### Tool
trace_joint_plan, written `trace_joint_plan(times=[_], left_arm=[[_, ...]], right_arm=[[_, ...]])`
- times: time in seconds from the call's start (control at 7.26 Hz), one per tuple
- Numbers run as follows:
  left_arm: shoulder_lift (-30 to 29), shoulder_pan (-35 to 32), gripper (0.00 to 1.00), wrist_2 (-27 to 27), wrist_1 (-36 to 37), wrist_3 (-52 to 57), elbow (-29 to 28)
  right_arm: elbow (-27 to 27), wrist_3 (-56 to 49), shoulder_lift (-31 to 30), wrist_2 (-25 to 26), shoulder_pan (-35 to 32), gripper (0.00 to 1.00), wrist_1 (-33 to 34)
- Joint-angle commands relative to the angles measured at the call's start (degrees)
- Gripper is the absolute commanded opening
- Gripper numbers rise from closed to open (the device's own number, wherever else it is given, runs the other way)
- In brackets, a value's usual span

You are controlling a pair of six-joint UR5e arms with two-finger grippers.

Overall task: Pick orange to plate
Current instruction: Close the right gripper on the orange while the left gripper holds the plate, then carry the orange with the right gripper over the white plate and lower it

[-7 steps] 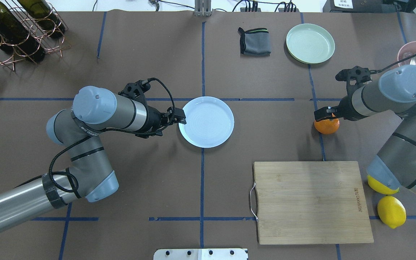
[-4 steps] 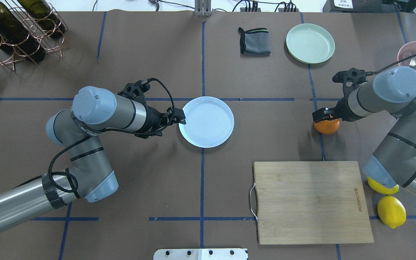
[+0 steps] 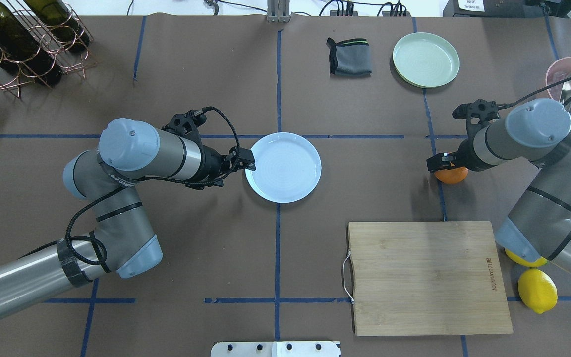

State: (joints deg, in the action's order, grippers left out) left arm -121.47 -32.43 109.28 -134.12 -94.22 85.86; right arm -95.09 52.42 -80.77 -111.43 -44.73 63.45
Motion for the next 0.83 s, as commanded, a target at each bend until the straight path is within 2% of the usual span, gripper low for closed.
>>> trace_joint_plan(times=[0.0,0.14,0.28,0.41,0.55,0.69], left_arm=[[0.1,0.0,1.00,0.1,0.0,0.0,0.1],[0.1,0.0,1.00,0.1,0.0,0.0,0.2],[0.1,0.0,1.00,0.1,0.0,0.0,0.2],[0.1,0.0,1.00,0.1,0.0,0.0,0.9],[0.2,-0.1,1.00,0.1,0.1,0.0,2.0],[0.9,-0.1,1.00,0.2,0.3,0.0,3.7]], right_arm=[[0.0,0.6,0.0,0.0,0.1,0.08,-0.4],[-1.0,0.6,0.0,-0.1,0.0,0.00,-0.4],[-3.8,1.4,0.2,-0.2,0.1,0.00,-0.3],[-5.5,7.5,5.1,-0.5,0.3,0.00,1.2],[-4.5,16.2,11.5,0.3,5.6,0.00,1.9],[0.5,24.1,20.0,3.3,8.4,0.00,1.9]])
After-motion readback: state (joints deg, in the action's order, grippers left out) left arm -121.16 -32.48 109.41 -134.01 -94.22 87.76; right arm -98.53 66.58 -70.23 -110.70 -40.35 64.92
